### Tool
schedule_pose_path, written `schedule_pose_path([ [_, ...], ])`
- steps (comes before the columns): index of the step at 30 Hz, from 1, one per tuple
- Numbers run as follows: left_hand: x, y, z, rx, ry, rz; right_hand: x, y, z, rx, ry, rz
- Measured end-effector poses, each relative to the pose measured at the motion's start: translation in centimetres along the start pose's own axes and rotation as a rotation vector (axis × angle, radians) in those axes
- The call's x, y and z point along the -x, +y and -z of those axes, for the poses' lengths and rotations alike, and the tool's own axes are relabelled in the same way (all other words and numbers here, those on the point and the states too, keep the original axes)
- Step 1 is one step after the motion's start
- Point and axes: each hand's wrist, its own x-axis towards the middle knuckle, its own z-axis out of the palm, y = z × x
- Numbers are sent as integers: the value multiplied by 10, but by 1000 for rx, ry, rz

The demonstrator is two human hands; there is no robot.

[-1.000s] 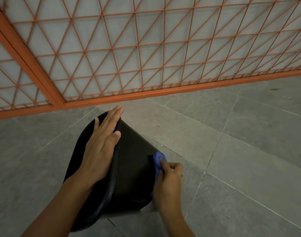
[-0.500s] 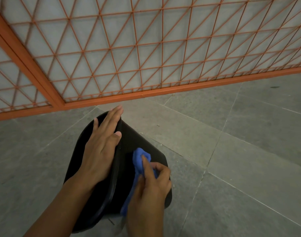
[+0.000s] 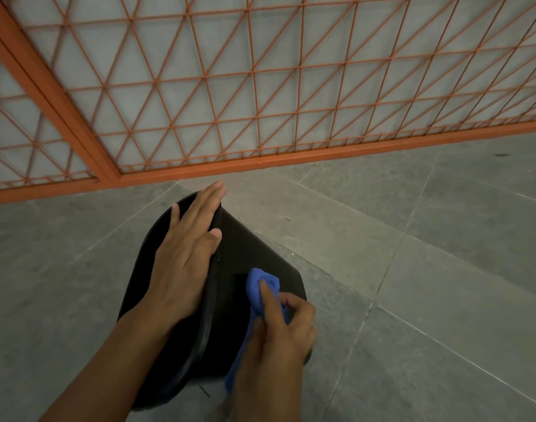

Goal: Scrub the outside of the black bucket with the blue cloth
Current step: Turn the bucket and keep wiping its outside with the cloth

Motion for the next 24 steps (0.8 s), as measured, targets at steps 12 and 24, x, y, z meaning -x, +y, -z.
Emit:
schedule_pose_path([
  [12, -1, -6, 3, 55, 20, 1, -82, 12, -13, 207, -94, 171],
  [24, 1, -6, 2, 53, 31, -23, -111, 63, -7, 288, -43, 137],
])
